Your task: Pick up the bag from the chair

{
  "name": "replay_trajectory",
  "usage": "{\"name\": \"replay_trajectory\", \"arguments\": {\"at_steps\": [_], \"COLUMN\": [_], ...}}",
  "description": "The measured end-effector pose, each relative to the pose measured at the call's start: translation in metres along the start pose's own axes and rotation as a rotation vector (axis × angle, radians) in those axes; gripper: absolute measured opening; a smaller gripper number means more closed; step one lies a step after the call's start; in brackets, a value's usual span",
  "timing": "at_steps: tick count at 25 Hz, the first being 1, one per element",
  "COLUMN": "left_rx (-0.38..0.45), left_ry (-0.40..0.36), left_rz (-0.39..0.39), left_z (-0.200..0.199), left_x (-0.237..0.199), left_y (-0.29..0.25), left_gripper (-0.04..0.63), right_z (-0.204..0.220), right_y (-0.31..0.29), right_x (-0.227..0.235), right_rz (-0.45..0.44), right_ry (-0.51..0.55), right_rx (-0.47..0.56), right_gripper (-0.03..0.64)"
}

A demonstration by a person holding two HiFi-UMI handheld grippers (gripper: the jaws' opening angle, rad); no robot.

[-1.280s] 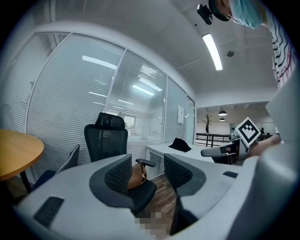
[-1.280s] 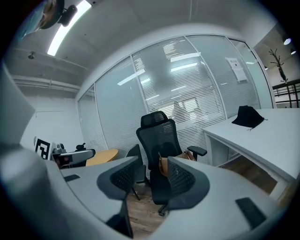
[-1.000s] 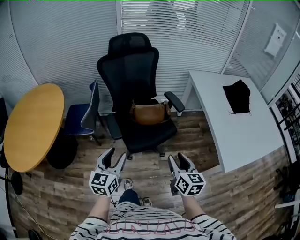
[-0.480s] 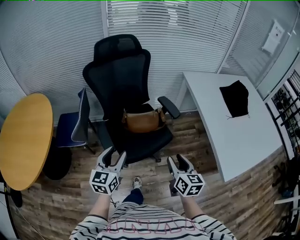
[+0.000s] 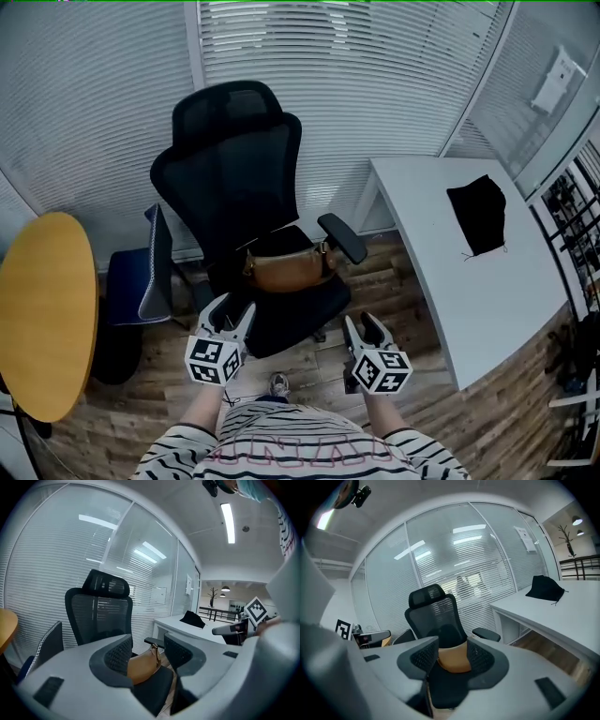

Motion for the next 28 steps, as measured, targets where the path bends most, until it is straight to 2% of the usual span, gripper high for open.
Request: {"name": "replay_trajectory", "arguments": {"at_steps": [6, 10, 13, 18, 22, 28], "left_rx": [-0.033, -0.072, -0.105, -0.15, -0.171, -0.163], "left_ry": [0.011, 0.022, 0.057, 0.123, 0.17, 0.236], "left_rz": [-0.014, -0.027, -0.053, -0.138, -0.237, -0.36], "left_z": [0.005, 0.019, 0.034, 0.056, 0.069, 0.084], "left_x": [-0.034, -0.038, -0.041, -0.046, -0.053, -0.068], "left_y": [-0.037, -0.058, -0.072, -0.099, -0.119, -0.155], "left_gripper": [0.193, 0.193, 0.193, 0.193, 0.202, 0.212], "right_z": [-0.004, -0.002, 0.001, 0.0, 0.0, 0.0], "right_y": [-0.039, -0.062, -0.083, -0.125, -0.163, -0.219], "right_x": [0.011, 0.022, 0.03, 0.055, 0.076, 0.099], "right_rz": [0.052, 0.057, 0.039, 0.008, -0.027, -0.09], "right_ry": [-0.041, -0.062, -0.051, -0.019, 0.003, -0.004], "right_rx": [0.024, -0.001, -0.046, -0.126, -0.194, -0.262], "right_gripper": [0.186, 0.186, 0.186, 0.186, 0.186, 0.186]}}
Point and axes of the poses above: the fingertips, and each gripper's own axes: y backward along the fingers, x to its right, z out of its underside, the point moved 5 cm from there along y, backward along the fingers, and after that the axes turned 6 degrees about -y, right-handed, at the moved point
